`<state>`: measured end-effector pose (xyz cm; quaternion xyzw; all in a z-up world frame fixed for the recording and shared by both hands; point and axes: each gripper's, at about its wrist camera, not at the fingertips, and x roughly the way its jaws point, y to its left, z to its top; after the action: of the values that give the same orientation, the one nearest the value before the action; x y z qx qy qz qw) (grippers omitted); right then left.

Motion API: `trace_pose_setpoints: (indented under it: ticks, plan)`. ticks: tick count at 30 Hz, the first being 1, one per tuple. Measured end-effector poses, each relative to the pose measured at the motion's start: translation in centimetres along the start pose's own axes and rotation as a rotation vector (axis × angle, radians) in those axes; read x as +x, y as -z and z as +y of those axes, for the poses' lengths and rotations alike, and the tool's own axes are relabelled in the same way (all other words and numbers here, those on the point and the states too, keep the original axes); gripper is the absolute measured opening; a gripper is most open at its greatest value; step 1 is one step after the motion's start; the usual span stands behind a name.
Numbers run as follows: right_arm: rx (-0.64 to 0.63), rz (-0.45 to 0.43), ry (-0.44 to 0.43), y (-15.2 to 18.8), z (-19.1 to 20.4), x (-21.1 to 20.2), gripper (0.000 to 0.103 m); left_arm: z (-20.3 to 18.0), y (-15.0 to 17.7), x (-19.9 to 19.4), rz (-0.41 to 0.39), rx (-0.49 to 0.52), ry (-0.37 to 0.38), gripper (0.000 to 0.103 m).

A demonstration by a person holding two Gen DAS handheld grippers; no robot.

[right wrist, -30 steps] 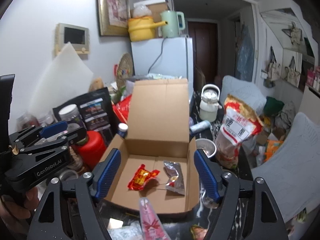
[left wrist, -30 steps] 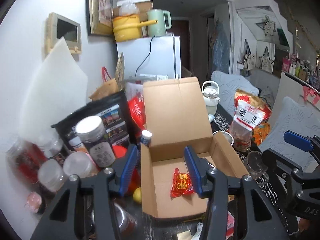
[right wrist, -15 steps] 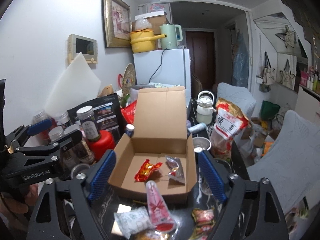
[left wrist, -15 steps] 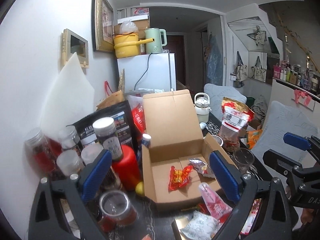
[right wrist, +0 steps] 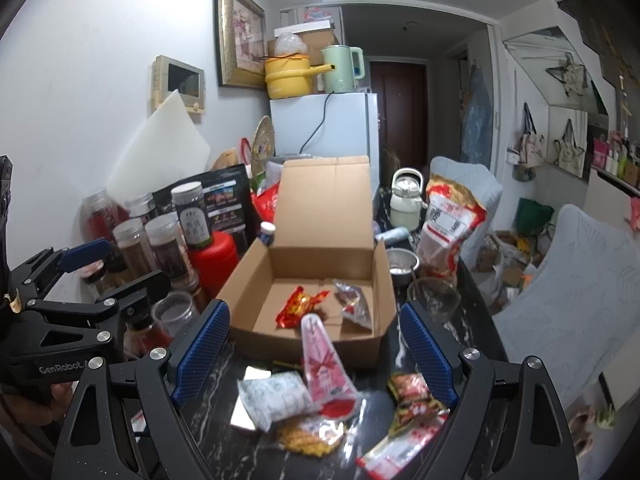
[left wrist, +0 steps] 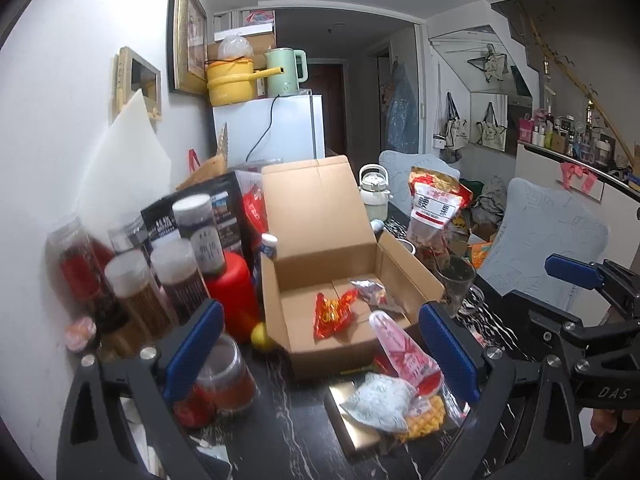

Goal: Organize snacks
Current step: 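Withdraw both open grippers from the box back toward the snack pile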

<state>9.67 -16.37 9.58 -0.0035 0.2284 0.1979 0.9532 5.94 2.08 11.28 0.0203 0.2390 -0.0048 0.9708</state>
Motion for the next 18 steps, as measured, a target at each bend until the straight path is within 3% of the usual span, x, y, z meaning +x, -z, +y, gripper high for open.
trace_pose_setpoints:
  ticks: [18]
  plan:
    - [0.060, 0.064, 0.001, 7.1, 0.1, -1.0, 0.088, 0.0, 6.2, -0.5, 0.102, -0.024, 0.049, 0.100]
